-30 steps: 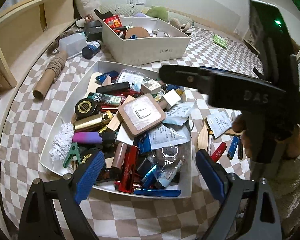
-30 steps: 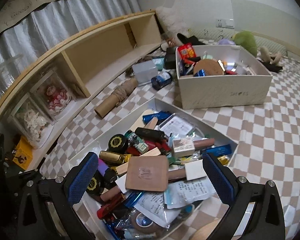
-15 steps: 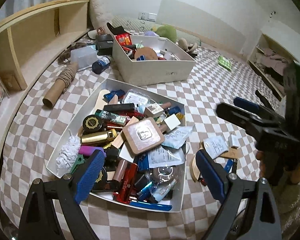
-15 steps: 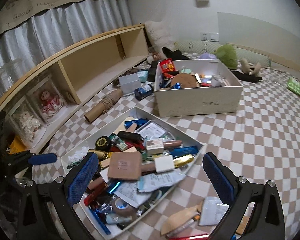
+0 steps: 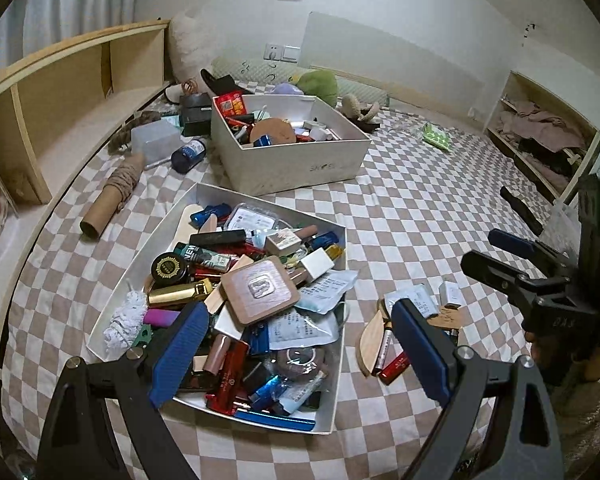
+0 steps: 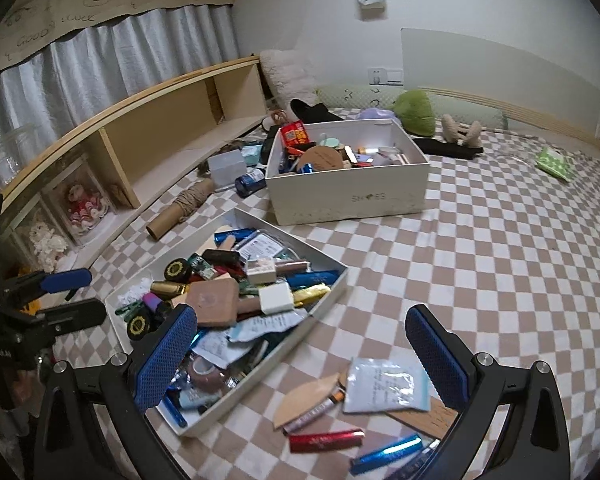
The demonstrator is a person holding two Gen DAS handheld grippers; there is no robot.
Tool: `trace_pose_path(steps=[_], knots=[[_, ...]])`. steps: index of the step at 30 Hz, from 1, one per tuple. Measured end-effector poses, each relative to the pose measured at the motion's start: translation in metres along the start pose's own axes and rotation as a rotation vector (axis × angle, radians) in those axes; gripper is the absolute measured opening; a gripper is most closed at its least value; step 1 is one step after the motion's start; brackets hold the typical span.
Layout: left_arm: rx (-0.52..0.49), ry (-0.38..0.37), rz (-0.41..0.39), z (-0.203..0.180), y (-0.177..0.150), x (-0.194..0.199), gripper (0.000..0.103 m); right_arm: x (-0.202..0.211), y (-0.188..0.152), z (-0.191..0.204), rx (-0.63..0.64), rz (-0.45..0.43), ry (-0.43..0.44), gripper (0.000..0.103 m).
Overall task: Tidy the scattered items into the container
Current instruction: 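Move both open grippers back over the remaining items on the bed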
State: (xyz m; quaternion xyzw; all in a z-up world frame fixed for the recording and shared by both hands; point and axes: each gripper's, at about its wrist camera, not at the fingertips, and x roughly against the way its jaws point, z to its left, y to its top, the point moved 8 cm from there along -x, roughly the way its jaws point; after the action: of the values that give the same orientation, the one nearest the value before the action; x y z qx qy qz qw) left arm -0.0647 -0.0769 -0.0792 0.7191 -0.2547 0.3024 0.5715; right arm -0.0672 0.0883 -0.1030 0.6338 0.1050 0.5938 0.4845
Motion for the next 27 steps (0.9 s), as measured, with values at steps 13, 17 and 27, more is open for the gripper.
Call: trace_pose_path(steps=[13, 17, 27], knots=[[-0.065, 0.010, -0.057, -0.044, -0.008, 0.012, 0.093, 0.055, -0.021, -0.036, 0.026, -0.036, -0.065, 0.103], [-0.065, 0.000, -0.081, -0.056, -0.011, 0.017, 0.093, 0.068, -0.031, -0.047, 0.027, -0.039, -0.081, 0.103], [-0.121, -0.027, -0.081, -0.086, -0.025, 0.017, 0.093, 0.089, -0.059, -0.069, 0.017, -0.030, -0.118, 0.103]])
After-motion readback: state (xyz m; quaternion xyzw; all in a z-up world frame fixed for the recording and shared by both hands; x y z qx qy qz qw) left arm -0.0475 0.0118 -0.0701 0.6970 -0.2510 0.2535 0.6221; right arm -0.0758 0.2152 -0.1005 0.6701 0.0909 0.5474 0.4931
